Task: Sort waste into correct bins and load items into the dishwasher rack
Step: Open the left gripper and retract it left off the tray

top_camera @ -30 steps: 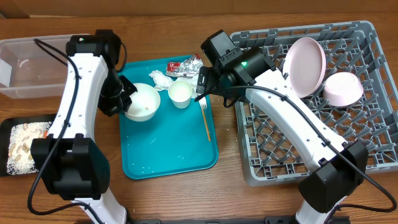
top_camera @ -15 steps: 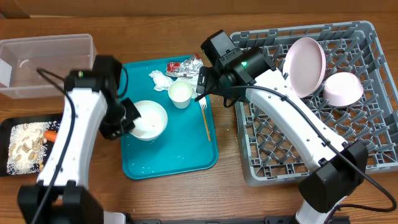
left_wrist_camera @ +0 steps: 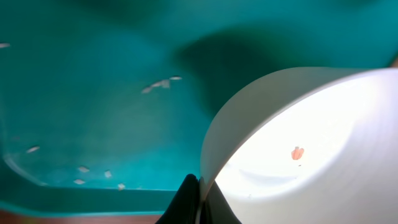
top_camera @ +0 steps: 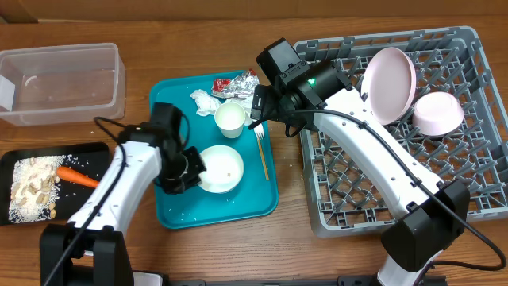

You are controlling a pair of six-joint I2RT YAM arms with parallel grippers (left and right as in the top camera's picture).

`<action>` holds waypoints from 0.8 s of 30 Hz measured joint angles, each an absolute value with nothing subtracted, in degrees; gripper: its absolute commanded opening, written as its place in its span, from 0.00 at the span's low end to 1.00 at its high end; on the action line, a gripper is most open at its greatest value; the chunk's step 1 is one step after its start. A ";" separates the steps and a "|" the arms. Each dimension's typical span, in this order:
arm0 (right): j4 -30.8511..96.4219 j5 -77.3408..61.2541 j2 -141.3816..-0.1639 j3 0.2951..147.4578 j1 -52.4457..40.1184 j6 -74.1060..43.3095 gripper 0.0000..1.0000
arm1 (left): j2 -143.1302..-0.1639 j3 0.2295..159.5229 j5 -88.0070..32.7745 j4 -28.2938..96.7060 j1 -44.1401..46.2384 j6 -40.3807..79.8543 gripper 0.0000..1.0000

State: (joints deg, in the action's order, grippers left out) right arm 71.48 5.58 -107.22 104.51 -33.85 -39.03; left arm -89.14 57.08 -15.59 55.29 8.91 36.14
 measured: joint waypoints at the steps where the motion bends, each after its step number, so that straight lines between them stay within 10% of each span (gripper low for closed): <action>1: 71.48 5.56 -107.22 104.51 -33.85 -39.00 1.00 | -89.14 57.01 -15.25 54.72 9.89 36.58 0.04; 24: 71.48 5.58 -107.22 104.51 -33.85 -39.00 1.00 | -89.14 57.10 -10.04 56.31 15.77 40.23 0.29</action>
